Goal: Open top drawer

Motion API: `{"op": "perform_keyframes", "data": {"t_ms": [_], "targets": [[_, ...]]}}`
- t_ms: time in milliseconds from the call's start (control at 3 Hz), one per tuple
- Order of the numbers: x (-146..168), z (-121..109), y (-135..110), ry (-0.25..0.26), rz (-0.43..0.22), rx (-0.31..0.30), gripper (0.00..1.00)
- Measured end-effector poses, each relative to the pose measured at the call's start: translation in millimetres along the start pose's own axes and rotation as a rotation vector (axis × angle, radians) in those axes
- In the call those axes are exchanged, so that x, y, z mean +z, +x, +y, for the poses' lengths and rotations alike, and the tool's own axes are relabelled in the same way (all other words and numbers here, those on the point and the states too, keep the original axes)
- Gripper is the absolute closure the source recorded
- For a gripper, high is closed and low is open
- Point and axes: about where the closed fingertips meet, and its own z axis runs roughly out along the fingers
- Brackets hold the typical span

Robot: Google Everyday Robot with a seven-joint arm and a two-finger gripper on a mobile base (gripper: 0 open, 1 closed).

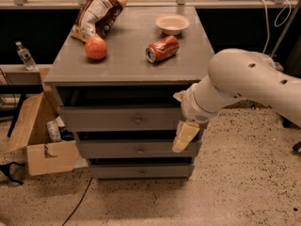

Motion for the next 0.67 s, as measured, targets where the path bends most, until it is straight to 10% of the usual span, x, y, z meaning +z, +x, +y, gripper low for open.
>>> {"op": "perform_keyframes", "data": {"t_ms": [667], "targets": [[14, -5, 3, -0.006, 0.042, -0.033, 0.0]]}}
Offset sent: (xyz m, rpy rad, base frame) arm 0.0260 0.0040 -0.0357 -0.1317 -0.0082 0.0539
